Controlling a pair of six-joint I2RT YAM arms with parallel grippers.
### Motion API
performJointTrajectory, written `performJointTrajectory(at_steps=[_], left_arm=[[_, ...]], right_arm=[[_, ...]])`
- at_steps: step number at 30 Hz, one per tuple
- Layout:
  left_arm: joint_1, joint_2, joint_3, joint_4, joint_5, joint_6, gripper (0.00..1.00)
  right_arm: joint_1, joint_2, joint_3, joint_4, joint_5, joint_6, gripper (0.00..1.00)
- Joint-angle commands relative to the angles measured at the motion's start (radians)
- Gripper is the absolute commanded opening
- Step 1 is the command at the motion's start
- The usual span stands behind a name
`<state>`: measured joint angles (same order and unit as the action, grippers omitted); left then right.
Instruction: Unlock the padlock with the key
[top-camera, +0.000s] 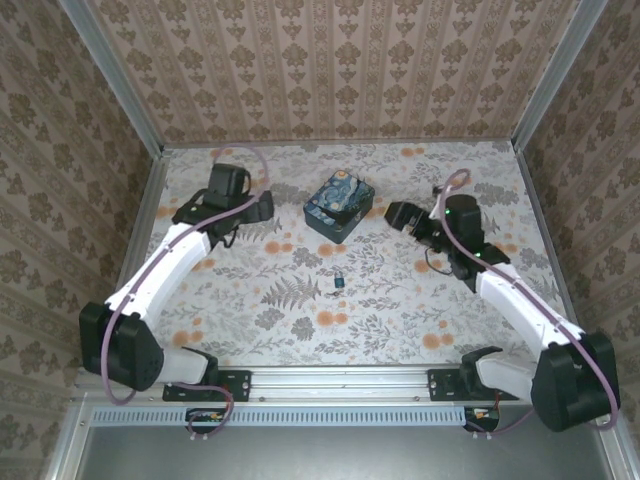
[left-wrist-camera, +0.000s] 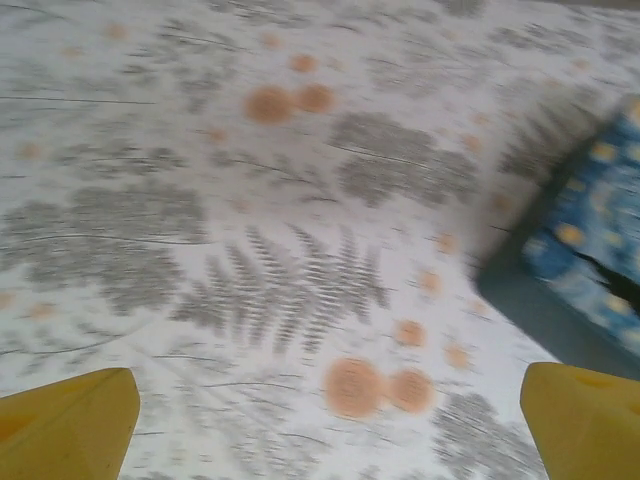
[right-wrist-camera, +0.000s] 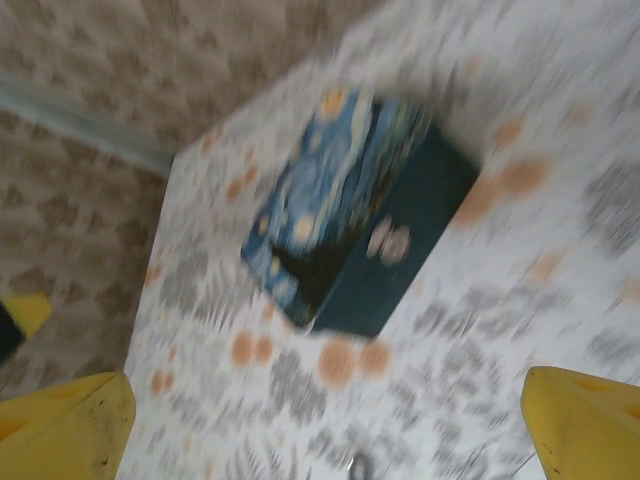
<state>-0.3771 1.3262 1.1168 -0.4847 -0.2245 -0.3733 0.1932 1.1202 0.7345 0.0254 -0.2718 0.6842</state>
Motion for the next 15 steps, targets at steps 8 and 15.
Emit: performJointTrajectory(at_steps=[8, 15], left_arm=[[0.171, -0.216, -0.452, 0.588, -0.24, 0.344, 1.0], [0.277, -0.099, -0.594, 0.879, -0.128, 0.364, 1.0]], right_arm=[[-0.19, 0.007, -0.04, 0.041, 0.401, -0.356, 1.0], [-0.258, 0.125, -0.17, 0.261, 0.46, -0.461, 0.99]])
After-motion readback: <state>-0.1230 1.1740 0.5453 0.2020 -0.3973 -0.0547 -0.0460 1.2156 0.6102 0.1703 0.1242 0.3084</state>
